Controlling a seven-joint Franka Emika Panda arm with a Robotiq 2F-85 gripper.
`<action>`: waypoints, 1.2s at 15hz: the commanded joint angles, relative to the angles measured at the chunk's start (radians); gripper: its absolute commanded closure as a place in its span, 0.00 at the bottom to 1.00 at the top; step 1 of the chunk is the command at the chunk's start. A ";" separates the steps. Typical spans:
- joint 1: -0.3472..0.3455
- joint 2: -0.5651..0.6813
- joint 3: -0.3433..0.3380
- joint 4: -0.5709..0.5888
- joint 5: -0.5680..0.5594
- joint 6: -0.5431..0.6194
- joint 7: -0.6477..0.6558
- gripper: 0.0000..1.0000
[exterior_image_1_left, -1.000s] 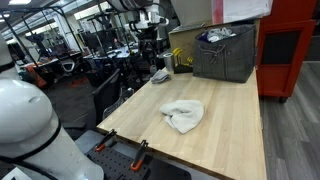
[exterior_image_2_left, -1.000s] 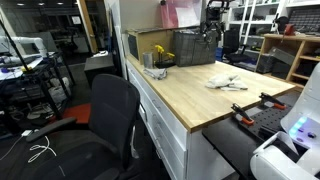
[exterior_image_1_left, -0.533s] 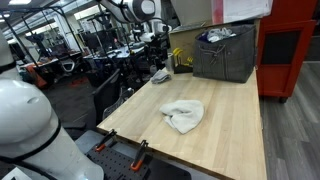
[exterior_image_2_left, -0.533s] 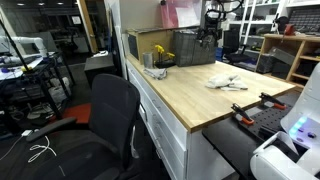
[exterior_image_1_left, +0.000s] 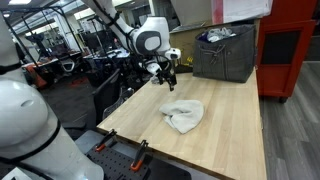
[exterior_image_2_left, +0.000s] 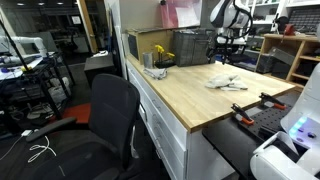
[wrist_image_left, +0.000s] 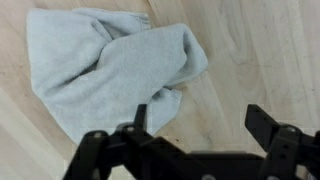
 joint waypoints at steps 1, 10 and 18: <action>-0.015 0.034 0.020 -0.050 0.063 0.080 0.010 0.00; -0.018 0.128 0.064 -0.040 0.275 0.028 0.177 0.00; -0.038 0.269 0.097 0.005 0.504 0.118 0.202 0.26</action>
